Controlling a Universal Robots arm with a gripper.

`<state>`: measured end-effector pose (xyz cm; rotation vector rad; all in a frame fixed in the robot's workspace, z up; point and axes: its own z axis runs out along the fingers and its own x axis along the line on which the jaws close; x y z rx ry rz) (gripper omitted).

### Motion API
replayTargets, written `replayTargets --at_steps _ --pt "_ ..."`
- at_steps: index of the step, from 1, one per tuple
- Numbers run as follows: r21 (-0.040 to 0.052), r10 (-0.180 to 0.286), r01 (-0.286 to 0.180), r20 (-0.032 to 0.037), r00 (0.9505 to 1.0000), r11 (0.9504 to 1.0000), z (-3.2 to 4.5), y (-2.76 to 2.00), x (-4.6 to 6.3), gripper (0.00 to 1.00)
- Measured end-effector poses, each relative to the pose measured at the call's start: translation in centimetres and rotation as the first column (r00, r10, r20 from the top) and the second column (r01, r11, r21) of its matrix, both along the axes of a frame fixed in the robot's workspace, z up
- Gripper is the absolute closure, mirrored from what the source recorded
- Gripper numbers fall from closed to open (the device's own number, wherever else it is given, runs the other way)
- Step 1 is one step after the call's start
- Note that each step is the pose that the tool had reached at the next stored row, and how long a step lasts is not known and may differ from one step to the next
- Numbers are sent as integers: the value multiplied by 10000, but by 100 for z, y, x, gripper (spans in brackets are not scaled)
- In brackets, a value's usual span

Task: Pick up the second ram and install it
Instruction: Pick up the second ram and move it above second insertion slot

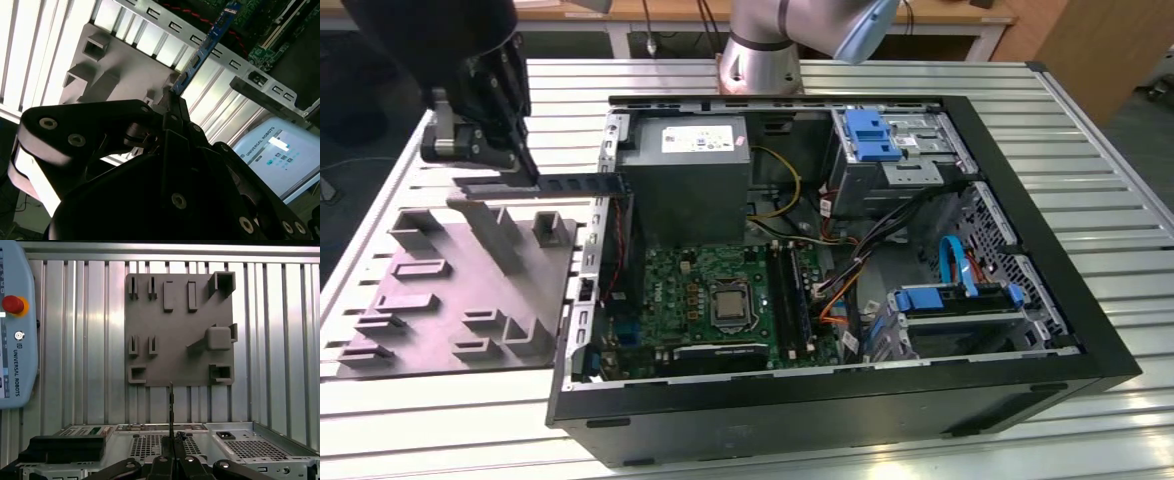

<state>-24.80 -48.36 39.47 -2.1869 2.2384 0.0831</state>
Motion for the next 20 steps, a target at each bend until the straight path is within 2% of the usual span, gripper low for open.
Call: replayTargets --at_steps 20 --pt "0 0 0 0 10000 10000 0 0 483 89"
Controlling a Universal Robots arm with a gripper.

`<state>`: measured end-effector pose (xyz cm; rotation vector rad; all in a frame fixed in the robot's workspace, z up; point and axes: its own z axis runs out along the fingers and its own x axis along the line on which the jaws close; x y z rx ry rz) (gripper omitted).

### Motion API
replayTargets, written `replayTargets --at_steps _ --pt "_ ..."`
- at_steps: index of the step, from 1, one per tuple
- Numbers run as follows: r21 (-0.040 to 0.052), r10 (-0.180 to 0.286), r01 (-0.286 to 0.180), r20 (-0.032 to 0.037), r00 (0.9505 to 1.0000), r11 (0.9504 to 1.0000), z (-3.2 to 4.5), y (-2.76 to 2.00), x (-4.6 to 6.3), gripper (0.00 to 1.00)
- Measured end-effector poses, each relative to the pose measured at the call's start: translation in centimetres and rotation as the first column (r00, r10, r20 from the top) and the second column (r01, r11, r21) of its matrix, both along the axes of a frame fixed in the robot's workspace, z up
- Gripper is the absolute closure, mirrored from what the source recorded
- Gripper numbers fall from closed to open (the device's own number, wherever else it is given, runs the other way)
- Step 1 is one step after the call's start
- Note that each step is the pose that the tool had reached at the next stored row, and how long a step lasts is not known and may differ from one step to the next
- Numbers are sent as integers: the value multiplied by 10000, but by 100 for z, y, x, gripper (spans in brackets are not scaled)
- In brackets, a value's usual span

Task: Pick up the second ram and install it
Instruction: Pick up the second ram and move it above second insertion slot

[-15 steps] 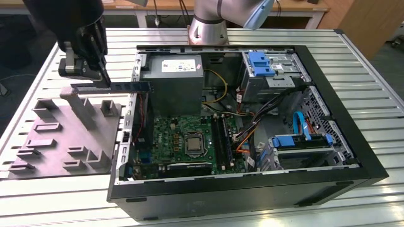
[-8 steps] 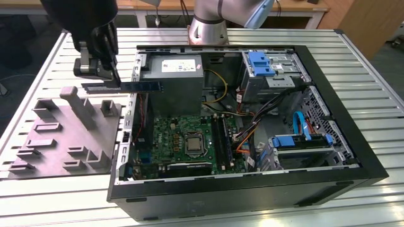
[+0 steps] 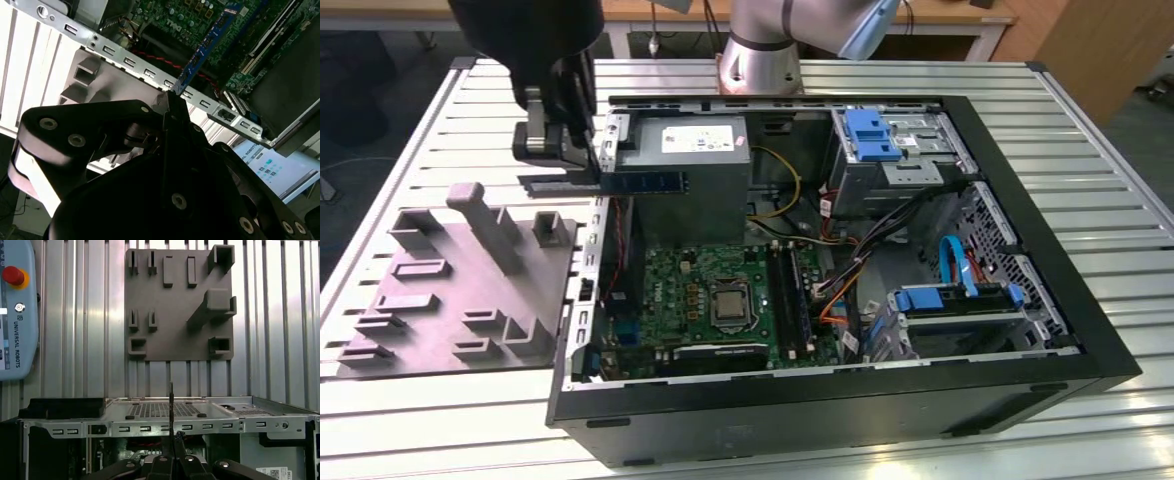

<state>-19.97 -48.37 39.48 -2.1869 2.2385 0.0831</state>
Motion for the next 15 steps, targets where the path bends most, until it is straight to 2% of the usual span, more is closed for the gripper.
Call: replayTargets --at_steps 15 --pt "1 0 0 0 10000 10000 0 0 392 89"
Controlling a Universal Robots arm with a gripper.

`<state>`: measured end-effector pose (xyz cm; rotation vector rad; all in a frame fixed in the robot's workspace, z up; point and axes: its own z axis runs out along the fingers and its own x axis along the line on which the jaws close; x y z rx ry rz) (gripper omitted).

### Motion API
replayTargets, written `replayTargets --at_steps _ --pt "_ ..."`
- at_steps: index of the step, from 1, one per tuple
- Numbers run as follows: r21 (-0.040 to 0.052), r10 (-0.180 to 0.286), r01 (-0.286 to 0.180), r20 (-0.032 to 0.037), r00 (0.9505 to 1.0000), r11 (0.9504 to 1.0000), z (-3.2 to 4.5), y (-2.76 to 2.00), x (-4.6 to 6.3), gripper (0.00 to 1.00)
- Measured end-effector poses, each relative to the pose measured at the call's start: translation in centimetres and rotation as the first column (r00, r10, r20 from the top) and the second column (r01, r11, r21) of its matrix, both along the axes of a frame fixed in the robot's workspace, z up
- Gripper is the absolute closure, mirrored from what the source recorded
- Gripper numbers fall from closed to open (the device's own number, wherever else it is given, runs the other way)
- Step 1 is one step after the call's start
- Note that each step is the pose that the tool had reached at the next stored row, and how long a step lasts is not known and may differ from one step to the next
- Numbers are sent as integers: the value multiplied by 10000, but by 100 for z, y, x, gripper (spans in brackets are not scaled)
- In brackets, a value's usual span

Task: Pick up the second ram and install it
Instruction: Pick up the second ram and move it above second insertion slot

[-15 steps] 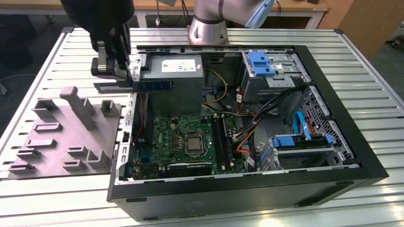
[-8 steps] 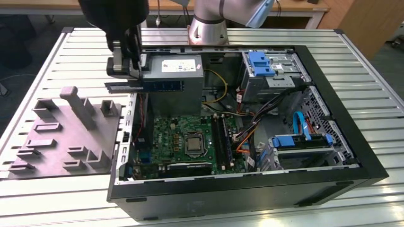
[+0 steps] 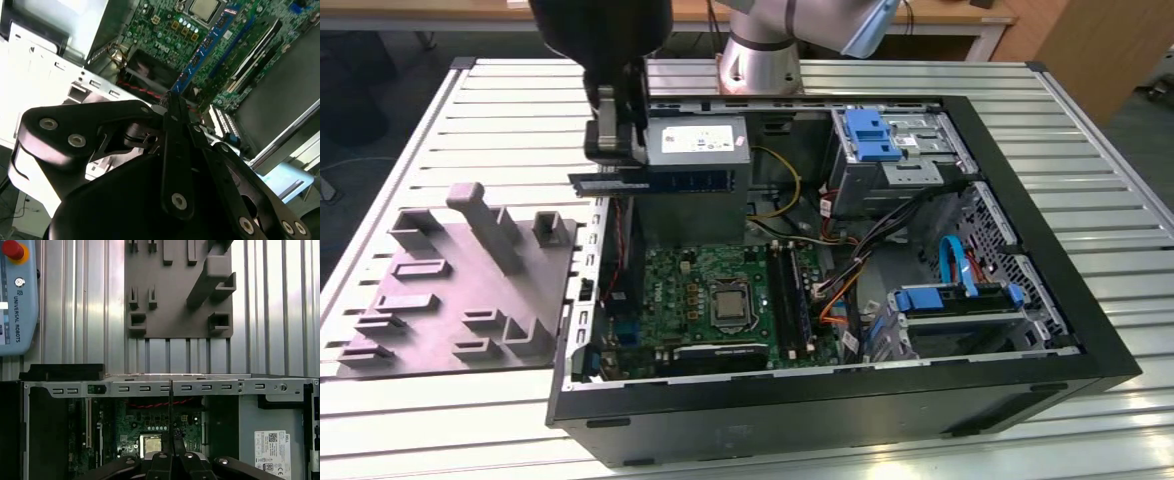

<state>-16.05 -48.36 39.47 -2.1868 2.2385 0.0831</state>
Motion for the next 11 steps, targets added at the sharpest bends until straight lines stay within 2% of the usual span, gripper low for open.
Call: replayTargets --at_steps 11 --pt "0 0 0 0 10000 10000 0 0 278 89"
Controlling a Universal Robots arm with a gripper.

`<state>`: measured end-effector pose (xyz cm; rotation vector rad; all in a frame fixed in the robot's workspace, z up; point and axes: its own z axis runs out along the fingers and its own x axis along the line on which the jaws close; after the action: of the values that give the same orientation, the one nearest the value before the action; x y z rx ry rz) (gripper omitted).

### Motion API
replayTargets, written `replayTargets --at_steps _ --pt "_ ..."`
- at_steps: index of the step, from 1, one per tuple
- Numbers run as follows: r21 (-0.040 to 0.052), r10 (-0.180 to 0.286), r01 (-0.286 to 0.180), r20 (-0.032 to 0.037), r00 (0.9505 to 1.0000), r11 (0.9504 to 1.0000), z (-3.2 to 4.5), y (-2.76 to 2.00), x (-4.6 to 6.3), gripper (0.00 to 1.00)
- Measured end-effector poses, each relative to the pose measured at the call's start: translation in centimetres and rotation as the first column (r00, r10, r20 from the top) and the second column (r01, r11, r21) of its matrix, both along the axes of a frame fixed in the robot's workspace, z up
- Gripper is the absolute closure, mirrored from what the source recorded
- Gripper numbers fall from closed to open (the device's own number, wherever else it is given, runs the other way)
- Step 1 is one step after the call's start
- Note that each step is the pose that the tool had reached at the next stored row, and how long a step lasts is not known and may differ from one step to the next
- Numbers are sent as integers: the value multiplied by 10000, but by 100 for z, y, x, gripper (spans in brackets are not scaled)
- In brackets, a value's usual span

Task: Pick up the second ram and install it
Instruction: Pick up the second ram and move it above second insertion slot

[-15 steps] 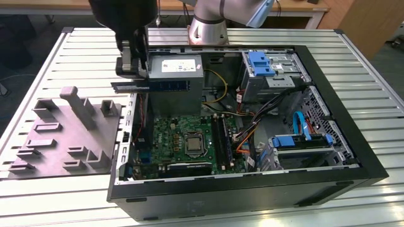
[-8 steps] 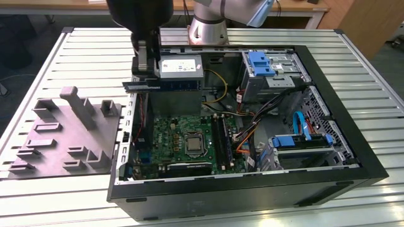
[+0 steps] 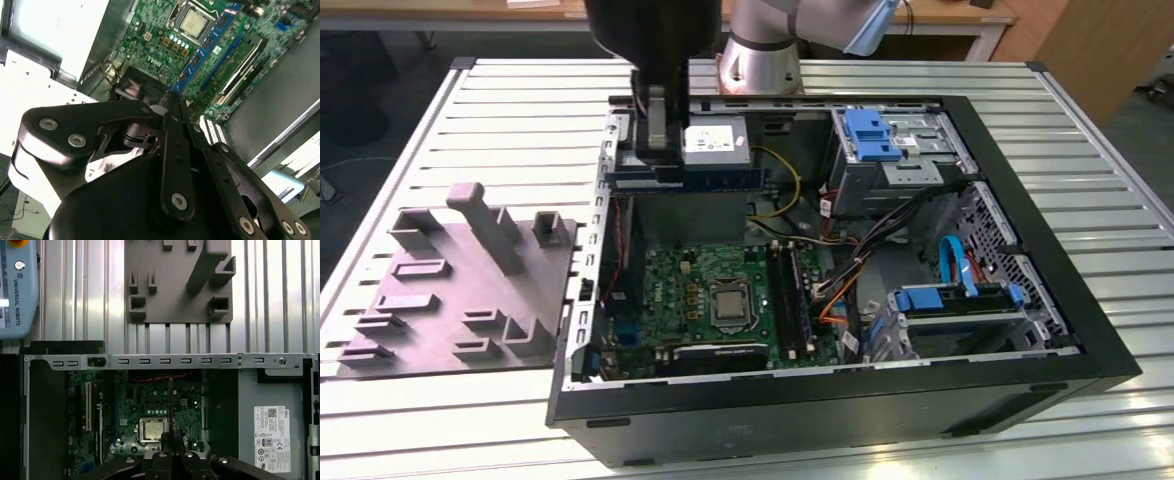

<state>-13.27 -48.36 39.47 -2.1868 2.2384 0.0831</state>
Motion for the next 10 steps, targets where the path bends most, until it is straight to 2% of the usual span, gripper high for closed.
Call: replayTargets --at_steps 10 --pt "2 0 0 -2 10000 10000 -12 0 262 89"
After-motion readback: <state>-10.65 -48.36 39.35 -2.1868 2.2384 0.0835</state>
